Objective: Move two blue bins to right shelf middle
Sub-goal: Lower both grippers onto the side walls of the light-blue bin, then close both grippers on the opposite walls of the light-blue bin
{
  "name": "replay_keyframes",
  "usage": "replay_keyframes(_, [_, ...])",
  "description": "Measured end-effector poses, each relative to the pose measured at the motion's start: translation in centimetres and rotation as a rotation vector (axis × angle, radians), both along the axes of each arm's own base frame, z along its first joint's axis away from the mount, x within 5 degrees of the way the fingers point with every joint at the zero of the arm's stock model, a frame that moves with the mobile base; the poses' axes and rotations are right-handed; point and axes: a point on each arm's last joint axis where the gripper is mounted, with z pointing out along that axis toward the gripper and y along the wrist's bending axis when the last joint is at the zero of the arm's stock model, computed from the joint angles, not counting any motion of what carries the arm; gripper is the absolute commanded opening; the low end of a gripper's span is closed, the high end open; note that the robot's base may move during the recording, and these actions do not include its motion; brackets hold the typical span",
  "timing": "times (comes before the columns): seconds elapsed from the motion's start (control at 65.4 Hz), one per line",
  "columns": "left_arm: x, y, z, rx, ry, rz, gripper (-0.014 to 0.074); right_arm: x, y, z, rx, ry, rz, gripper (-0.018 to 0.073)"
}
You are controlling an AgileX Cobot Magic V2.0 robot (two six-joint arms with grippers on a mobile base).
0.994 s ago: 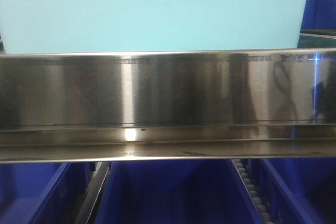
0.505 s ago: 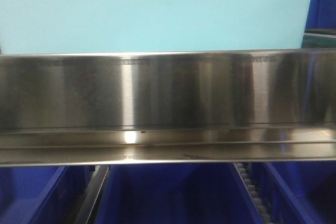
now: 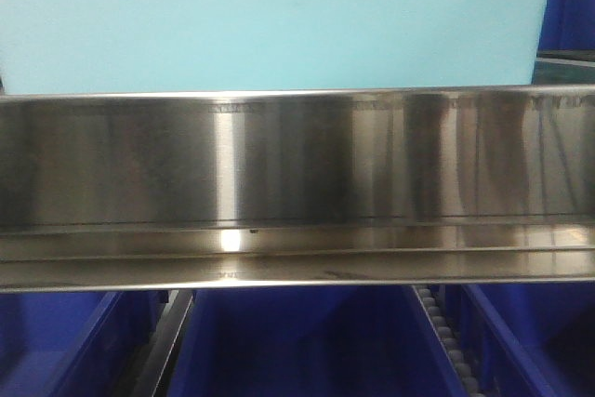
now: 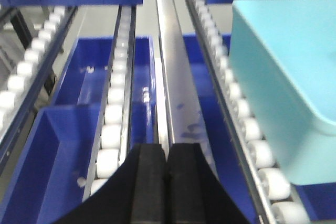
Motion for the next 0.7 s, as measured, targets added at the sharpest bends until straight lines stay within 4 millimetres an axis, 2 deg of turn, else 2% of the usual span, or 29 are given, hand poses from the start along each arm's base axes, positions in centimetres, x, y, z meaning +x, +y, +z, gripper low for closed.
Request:
replay_keyframes(0.122, [1.0,-0.1,0.2,-0.004,-0.024,-0.003,-0.0111,1.0,0.0,0.3,0.011,0.008,0.004,-0.0165])
replay_keyframes(0.291, [3.0,-0.4,1.9,-0.044,0.018,-0.015,-0.0111,3.3,0.2,0.7,0.058,0.112,0.019,-0.0165])
replay_keyframes(0.505, [7.8,-1.0,3.6,-0.087,0.117,-0.06,-0.0111,8.1,0.7,1.4,0.156,0.198,0.053,-0.0165])
replay_keyframes(0.581, [10.3,-1.4,4.2,-0.114,0.156,-0.08,-0.0111,10.1,1.5,1.3,0.165,0.235,0.092,-0.0165])
replay_keyframes(0.704, [12.7,-1.9,4.8,-0.123,0.191,-0.103,-0.0111,12.2,3.1,1.3,0.164,0.268,0.16,-0.0165])
